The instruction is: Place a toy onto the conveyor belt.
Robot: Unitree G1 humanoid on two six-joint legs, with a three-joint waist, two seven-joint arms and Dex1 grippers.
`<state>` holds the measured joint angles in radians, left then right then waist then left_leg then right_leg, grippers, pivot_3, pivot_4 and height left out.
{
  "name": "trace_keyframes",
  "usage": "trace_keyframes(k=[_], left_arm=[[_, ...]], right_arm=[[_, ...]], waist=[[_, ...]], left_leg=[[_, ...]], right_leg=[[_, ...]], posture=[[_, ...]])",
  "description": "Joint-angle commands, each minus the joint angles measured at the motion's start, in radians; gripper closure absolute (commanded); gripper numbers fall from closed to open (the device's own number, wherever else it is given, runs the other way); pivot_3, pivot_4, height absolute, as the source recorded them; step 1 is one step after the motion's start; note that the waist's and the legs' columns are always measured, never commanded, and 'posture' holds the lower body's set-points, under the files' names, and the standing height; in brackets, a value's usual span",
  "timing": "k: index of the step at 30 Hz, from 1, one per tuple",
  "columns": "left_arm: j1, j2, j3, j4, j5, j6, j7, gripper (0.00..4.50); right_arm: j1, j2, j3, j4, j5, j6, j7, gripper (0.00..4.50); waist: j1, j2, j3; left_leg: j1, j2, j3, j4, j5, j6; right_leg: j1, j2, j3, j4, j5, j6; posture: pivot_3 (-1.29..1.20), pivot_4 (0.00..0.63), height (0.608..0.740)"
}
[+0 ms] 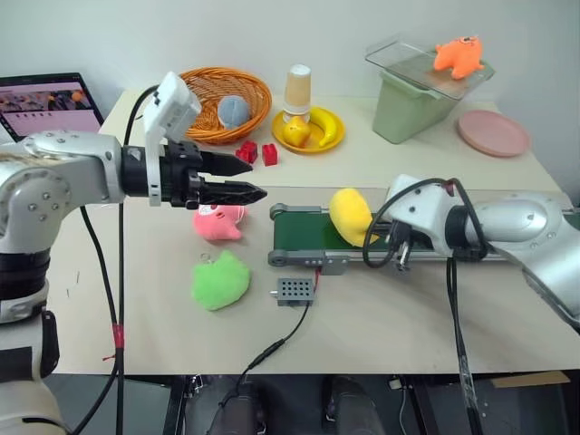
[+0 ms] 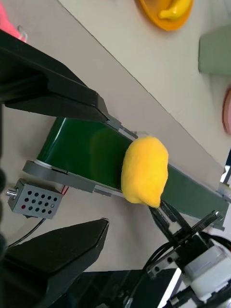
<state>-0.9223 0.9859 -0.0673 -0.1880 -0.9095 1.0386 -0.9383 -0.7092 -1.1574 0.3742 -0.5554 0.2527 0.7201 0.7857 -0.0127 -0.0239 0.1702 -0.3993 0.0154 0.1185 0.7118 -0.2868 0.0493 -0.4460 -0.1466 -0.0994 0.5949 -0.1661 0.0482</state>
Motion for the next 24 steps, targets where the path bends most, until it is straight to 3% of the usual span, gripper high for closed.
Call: trace_keyframes(k=[1,5,13,24], left_arm=[[0.005,0.013,-0.015,-0.011,0.073,-0.062,-0.076,1.12],[0.004,-0.006,-0.014,-0.005,0.097,-0.066,-0.108,1.12],[0.021,0.009,-0.046,-0.038,0.176,-0.091,-0.193,1.12],[0.011,-0.011,-0.056,-0.021,0.233,-0.103,-0.245,1.12]], right_arm=[[-0.066,-0.028,0.044,0.061,-0.239,-0.241,0.052,4.50],[-0.107,0.007,0.064,0.179,-0.413,-0.450,0.048,4.50],[-0.115,0.088,0.051,0.251,-0.572,-0.693,0.088,4.50],[-0.101,0.121,-0.003,0.292,-0.633,-0.897,0.141,4.50]], waist=[[-0.001,0.000,0.000],[0.000,0.000,0.000],[0.000,0.000,0.000],[0.001,0.000,0.000]], left_leg=[[-0.001,0.000,0.000,0.000,0.000,0.000],[-0.002,0.000,0.001,0.002,0.000,0.000],[-0.008,0.000,0.001,0.003,0.000,0.000],[-0.008,0.000,0.001,0.004,0.000,0.000]], right_leg=[[-0.001,0.000,0.001,0.000,0.000,0.000],[-0.003,0.000,0.001,0.000,0.000,0.000],[-0.008,0.000,0.000,0.002,0.002,-0.003],[-0.008,0.000,0.000,0.003,0.000,0.000]], posture=[[0.00,0.150,0.734],[0.00,0.150,0.734],[0.00,0.150,0.734],[0.00,0.150,0.734]])
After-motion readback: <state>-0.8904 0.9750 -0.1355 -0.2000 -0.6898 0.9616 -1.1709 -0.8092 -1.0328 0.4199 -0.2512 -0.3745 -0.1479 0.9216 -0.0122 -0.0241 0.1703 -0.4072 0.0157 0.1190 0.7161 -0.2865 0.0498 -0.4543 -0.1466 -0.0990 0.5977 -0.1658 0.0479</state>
